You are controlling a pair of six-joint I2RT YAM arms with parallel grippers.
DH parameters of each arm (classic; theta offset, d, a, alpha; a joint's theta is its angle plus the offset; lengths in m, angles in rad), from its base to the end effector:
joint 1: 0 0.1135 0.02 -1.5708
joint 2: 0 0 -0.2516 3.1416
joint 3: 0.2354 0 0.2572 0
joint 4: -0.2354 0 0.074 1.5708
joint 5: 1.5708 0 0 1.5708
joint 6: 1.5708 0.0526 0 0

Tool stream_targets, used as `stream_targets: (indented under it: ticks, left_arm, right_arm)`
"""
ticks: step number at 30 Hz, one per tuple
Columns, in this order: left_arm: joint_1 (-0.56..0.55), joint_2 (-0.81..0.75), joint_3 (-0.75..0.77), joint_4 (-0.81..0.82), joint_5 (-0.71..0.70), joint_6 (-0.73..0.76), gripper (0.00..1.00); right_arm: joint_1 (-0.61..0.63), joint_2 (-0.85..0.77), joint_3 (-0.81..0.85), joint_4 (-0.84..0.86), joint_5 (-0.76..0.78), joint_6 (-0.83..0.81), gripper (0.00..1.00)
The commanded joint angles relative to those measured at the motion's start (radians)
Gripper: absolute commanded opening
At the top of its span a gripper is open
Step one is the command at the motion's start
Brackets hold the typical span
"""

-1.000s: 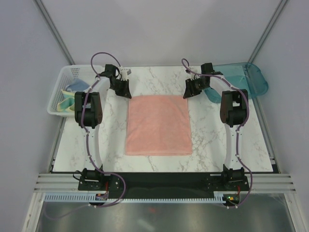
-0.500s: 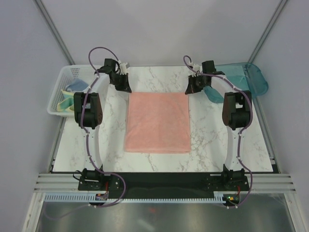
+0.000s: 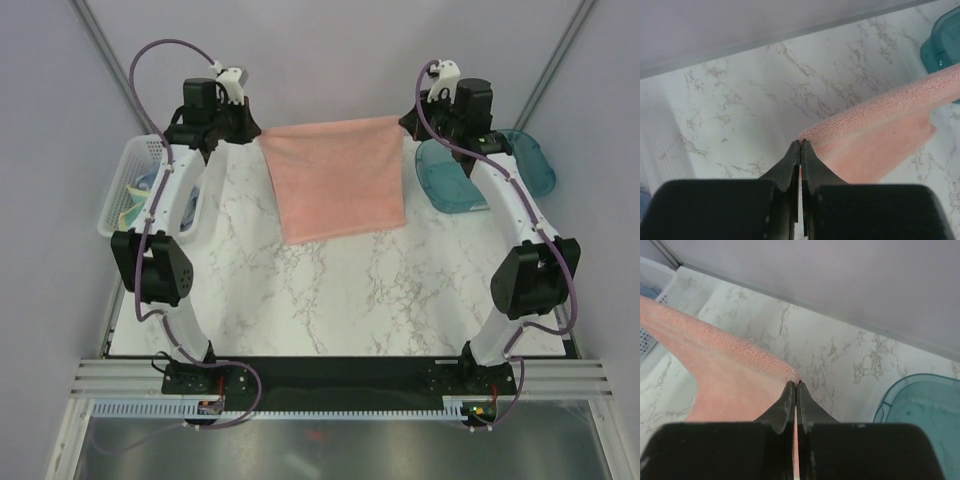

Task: Fold and stack the towels
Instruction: Fold the towel

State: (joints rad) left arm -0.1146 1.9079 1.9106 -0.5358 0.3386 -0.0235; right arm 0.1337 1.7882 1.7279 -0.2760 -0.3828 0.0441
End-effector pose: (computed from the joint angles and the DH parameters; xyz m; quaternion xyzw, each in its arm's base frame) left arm 0.4546 -0.0699 0.3488 0.1224 0.8513 -0.1797 0.4775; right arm 0.4369 0.0786 0.3635 -0.1458 0.7948 0.2050 0.5522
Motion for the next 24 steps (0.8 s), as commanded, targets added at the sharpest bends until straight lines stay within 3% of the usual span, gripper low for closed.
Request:
stream_targets:
  ticks: [1, 15, 19, 24]
  left_arm:
    - [0.001, -0.111, -0.045, 0.057, -0.049, -0.032, 0.02]
    - [-0.051, -0.610, -0.367, 0.056, 0.125, -0.001, 0.02]
    - [-0.057, -0.705, -0.360, -0.019, 0.168, -0.036, 0.02]
    - [-0.065, -0.701, -0.263, -0.095, 0.125, -0.039, 0.02]
  right_arm:
    - [-0.003, -0.113, -0.037, 0.063, 0.036, 0.034, 0.00]
    - [-0.006, -0.582, -0.298, -0.012, 0.001, 0.069, 0.00]
    - [-0.003, -0.719, -0.298, -0.061, -0.036, 0.109, 0.00]
    - [-0.005, -0.747, -0.269, -0.061, -0.060, 0.149, 0.00]
